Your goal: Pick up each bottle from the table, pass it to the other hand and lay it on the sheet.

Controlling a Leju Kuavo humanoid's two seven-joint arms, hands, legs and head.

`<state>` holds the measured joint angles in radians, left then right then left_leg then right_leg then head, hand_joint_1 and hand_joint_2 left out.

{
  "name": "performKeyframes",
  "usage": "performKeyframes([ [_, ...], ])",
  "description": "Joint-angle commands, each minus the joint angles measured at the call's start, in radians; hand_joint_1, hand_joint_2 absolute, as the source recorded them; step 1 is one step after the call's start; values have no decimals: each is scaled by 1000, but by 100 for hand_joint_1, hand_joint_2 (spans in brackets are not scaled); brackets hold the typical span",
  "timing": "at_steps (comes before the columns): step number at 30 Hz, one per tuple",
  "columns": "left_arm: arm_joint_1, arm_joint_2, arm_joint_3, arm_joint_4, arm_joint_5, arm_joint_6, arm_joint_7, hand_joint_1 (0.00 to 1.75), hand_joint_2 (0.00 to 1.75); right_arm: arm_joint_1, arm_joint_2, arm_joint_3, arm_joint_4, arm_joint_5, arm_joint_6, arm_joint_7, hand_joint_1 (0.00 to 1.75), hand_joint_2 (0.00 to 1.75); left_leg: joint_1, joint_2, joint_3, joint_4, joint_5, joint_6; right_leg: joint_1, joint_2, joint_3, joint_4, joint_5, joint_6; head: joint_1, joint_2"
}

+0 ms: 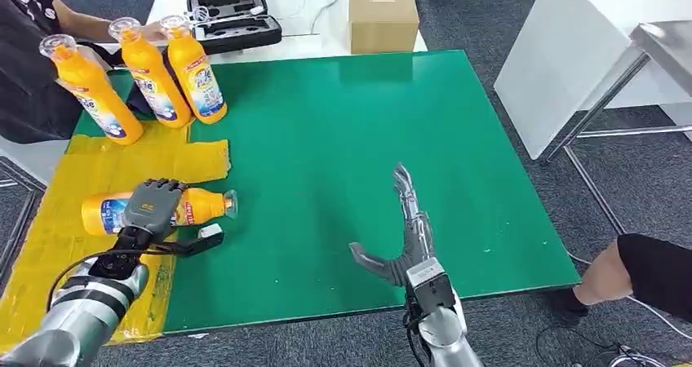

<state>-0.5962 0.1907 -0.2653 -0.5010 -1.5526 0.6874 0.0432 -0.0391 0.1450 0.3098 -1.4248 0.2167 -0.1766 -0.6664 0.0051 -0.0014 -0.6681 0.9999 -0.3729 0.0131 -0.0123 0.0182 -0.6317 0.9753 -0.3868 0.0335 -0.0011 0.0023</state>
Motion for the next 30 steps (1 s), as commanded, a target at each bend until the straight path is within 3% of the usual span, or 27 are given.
performKeyframes([
  [1,-102,-2,-125,206,-1,-13,25,54,175,-56,-5,14,88,-5,13,3,0,175,0,0,4,0,-1,-1,1,-1,5,-1,-1,-1,0,0],
  [17,-102,-5,-125,206,-1,-14,26,54,175,-55,-4,15,90,-5,13,3,0,175,0,-1,7,-1,-1,-1,1,-1,7,0,-1,0,0,0],
  [18,-102,-5,-125,206,-1,-14,26,19,175,-55,-4,15,90,-5,13,3,0,175,1,-1,9,0,-3,-1,1,-2,9,0,-3,-1,0,0],
  [19,-95,-15,-92,202,26,5,-5,0,175,-54,-5,15,90,-5,14,3,0,175,0,-1,8,0,-2,-1,1,-2,8,0,-2,-1,0,0],
  [28,0,-59,93,-20,58,11,-58,0,175,-54,9,3,123,-8,-5,34,0,175,0,-2,13,0,-4,-1,1,-4,13,0,-5,-1,0,0],
  [30,40,-78,154,-99,53,11,-80,0,175,-50,6,-1,125,-8,-8,40,0,175,0,-2,6,-1,-1,0,0,-3,7,-1,-2,0,0,0],
])
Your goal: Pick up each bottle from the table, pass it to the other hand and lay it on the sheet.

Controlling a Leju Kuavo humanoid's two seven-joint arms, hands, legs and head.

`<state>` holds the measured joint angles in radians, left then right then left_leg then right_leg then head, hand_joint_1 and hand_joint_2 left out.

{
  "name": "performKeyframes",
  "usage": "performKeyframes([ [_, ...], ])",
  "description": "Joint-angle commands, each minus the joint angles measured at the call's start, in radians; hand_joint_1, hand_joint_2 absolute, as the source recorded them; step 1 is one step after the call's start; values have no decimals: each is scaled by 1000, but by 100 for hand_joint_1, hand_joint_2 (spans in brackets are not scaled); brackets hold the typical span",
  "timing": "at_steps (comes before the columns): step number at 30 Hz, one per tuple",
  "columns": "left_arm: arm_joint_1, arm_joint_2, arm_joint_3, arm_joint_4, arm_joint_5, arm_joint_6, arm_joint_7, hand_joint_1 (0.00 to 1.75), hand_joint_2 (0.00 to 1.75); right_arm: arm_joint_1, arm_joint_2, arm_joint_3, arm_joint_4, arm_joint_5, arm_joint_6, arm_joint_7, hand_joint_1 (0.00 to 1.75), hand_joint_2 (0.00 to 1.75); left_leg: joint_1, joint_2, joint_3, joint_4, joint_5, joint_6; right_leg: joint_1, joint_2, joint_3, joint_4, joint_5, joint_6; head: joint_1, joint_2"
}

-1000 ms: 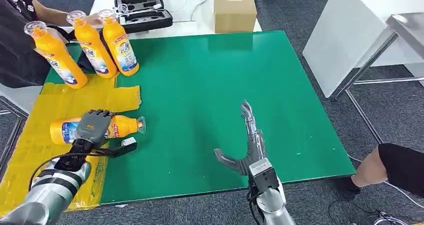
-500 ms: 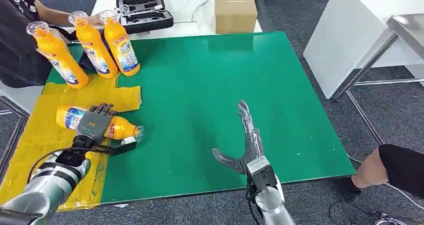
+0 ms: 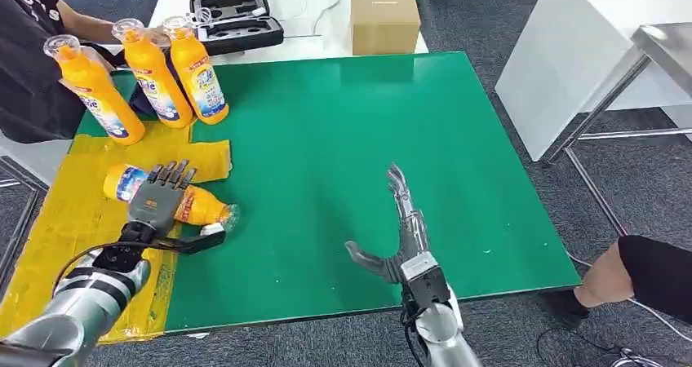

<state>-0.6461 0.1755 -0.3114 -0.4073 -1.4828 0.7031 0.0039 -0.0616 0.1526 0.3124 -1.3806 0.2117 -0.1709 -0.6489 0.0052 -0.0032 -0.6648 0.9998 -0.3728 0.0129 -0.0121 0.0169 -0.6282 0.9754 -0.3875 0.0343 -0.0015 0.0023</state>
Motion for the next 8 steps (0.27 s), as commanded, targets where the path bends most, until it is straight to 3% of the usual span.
performKeyframes([
  [1,110,-78,238,-233,-18,-5,-57,0,175,-24,-4,-9,77,-4,-14,24,0,175,0,0,6,0,-3,0,1,-1,6,-1,-2,-1,0,0],
  [3,160,-130,338,-350,41,-5,-129,0,175,-10,-5,-11,67,2,-18,33,0,175,0,-1,2,-1,-1,0,0,-2,2,-1,-1,0,0,0],
  [7,130,-168,395,-308,106,-5,-216,0,175,-1,-5,-19,49,12,-25,42,0,175,0,-3,6,1,-4,0,0,-5,7,0,-5,0,0,0],
  [8,123,-169,395,-297,109,-5,-223,0,175,-1,-3,-24,48,14,-31,45,0,175,0,-2,2,0,-1,0,0,-3,2,-1,-2,0,0,0],
])
